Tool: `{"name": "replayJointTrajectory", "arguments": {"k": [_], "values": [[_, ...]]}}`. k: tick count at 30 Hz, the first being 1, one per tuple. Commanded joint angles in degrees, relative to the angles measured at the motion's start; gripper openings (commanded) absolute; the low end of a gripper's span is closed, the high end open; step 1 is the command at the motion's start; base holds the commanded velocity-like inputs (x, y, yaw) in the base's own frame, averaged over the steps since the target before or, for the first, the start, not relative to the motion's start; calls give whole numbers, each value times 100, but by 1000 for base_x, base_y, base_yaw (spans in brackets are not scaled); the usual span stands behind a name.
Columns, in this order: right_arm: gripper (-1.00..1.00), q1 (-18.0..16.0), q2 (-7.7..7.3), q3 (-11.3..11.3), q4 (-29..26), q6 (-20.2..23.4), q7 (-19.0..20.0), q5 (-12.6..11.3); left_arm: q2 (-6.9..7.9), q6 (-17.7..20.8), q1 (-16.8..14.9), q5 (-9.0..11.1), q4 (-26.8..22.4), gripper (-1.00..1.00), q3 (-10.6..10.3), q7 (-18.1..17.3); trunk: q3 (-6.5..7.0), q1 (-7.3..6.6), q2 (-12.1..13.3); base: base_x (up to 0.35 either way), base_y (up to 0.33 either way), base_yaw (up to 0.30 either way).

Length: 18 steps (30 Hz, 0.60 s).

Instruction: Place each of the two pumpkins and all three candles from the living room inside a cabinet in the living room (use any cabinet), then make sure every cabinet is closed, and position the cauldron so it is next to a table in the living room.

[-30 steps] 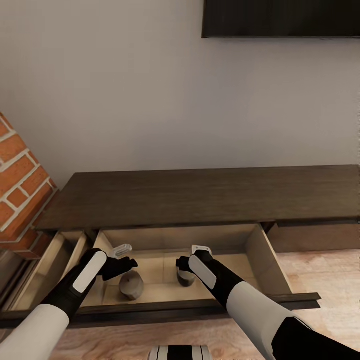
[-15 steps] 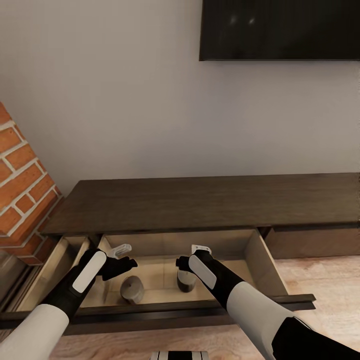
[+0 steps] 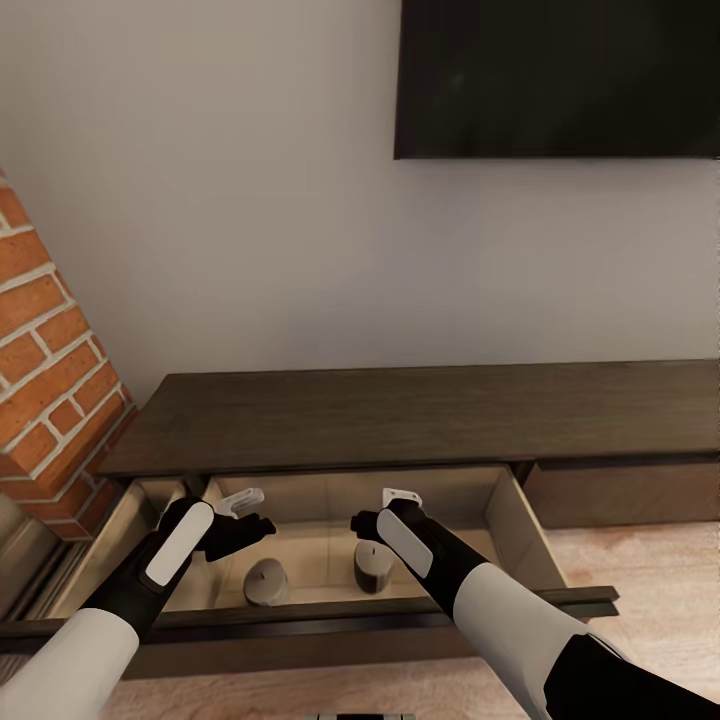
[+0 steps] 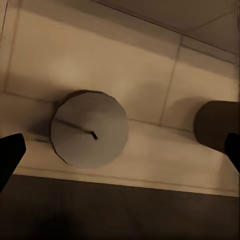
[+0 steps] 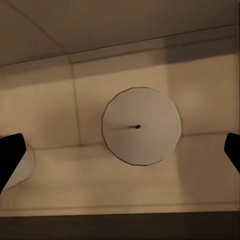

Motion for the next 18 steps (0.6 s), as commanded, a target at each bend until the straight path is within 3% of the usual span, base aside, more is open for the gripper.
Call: {"name": "replayJointTrajectory", "arguments": {"k": [1, 18], "values": [[100, -6, 0, 18, -5, 11, -41, -31, 7, 0, -3, 60, -8, 100, -19, 59, 17, -4, -1, -36, 0, 0], [100, -6, 0, 18, -16, -21, 130, -22, 15, -1, -3, 60, -8, 100, -17, 63, 394, -48, 22, -37, 0, 0]]}}
